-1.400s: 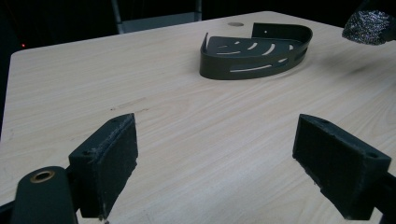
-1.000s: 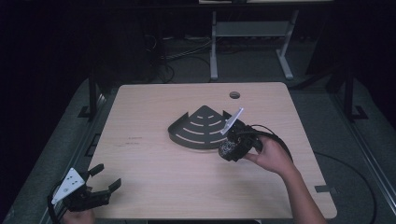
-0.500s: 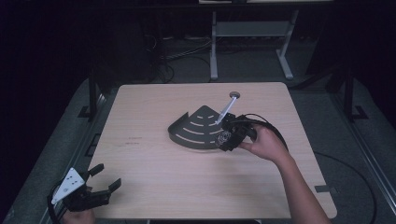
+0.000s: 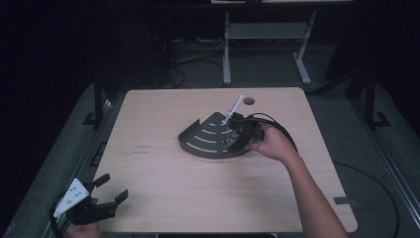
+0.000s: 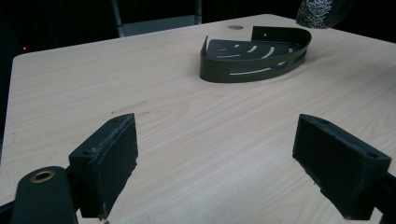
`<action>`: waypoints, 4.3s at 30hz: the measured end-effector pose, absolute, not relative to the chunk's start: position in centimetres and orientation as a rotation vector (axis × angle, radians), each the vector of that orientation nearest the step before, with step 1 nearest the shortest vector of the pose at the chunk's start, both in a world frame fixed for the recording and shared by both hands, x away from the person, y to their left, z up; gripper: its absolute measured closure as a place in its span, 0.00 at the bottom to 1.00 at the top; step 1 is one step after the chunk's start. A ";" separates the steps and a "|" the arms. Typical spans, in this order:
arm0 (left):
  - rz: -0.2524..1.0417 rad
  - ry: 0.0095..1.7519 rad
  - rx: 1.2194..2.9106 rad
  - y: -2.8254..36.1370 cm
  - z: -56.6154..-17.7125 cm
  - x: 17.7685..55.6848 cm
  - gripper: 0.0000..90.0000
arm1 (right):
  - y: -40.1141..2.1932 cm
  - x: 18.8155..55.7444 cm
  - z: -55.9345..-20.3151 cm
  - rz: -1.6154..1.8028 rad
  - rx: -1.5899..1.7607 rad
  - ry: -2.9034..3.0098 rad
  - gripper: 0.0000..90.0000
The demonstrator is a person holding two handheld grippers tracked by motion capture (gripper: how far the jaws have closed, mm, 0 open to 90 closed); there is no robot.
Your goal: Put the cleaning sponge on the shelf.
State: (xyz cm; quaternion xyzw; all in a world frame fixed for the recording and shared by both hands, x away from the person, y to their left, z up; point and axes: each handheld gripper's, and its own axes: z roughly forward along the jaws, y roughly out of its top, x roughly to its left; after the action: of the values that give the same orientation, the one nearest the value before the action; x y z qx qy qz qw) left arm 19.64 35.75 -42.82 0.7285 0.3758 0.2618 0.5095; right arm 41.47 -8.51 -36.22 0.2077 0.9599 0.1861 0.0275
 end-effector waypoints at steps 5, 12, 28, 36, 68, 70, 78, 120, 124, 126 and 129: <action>0.632 0.904 1.754 35.7 -42.8 19.6 0.15 | -8.1 42.2 -36.4 0.557 0.649 2.959 0.37; 0.633 0.901 1.756 35.7 -42.8 19.6 0.15 | -7.9 43.3 -37.3 0.552 0.699 2.961 0.37; 0.630 0.900 1.759 35.7 -42.8 19.6 0.15 | -7.4 45.2 -39.1 0.531 0.788 2.956 0.37; 0.631 0.904 1.755 35.7 -42.8 19.6 0.15 | -6.9 46.0 -40.3 0.498 0.815 2.957 0.37; 0.634 0.906 1.764 35.7 -42.8 19.6 0.15 | -5.9 47.5 -42.4 0.474 0.887 2.950 0.36; 0.636 0.907 1.757 35.7 -42.7 19.6 0.15 | -5.9 47.5 -42.4 0.479 0.892 2.948 0.36; 0.636 0.907 1.761 35.7 -42.8 19.6 0.15 | -5.8 47.6 -42.5 0.481 0.893 2.947 0.36; 0.629 0.912 1.769 35.6 -42.9 19.5 0.15 | -7.3 45.9 -40.0 0.592 0.894 2.899 0.28; 0.634 0.910 1.772 35.6 -42.8 19.4 0.15 | -7.6 45.3 -39.1 0.613 0.886 2.885 0.27; 0.633 0.910 1.772 35.6 -42.8 19.5 0.15 | -7.8 45.1 -38.8 0.622 0.885 2.878 0.26; 0.633 0.910 1.773 35.6 -42.8 19.5 0.15 | -8.1 44.9 -38.6 0.628 0.889 2.875 0.25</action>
State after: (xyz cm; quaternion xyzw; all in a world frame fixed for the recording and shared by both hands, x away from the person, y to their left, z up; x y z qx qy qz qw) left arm 19.47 35.64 -42.83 0.7337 0.3764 0.2620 0.5013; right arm 44.89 -8.14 -38.64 0.2890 0.9347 0.2041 0.0335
